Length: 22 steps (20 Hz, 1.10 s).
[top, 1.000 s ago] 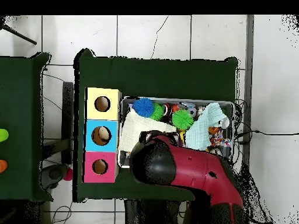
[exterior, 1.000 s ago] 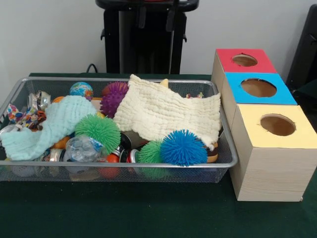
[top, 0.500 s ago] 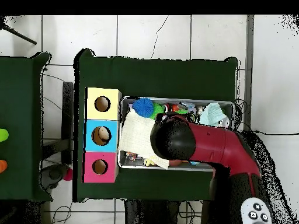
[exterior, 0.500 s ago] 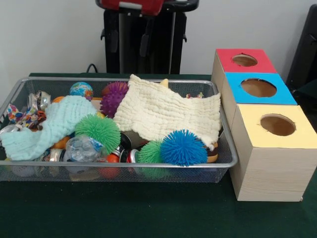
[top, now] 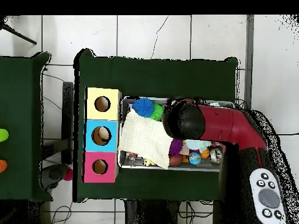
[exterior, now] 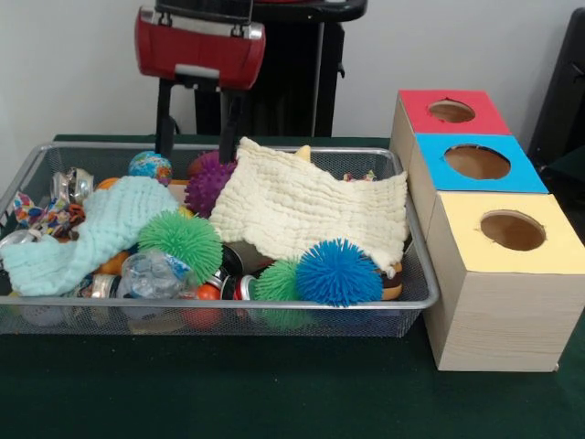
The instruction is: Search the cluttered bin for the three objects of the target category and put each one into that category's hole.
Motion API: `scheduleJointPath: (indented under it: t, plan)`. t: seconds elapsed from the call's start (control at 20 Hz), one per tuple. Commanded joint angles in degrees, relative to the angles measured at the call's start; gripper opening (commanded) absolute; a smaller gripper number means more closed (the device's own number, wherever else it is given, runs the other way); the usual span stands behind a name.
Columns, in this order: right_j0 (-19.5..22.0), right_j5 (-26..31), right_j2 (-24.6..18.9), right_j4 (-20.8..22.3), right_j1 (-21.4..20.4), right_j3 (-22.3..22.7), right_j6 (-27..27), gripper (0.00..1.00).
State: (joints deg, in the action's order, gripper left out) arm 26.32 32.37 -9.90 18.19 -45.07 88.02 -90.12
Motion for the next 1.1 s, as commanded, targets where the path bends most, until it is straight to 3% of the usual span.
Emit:
scheduleJointPath:
  t: [0.05,0.8,1.1]
  plan:
    - [2.09,-0.39,-7.38,5.86,7.35,-7.80,9.86,1.00]
    - [4.52,-1.53,-11.46,10.86,14.63,-14.54,9.89,1.00]
    - [4.31,-1.15,-10.99,12.44,15.28,-14.27,7.90,1.00]
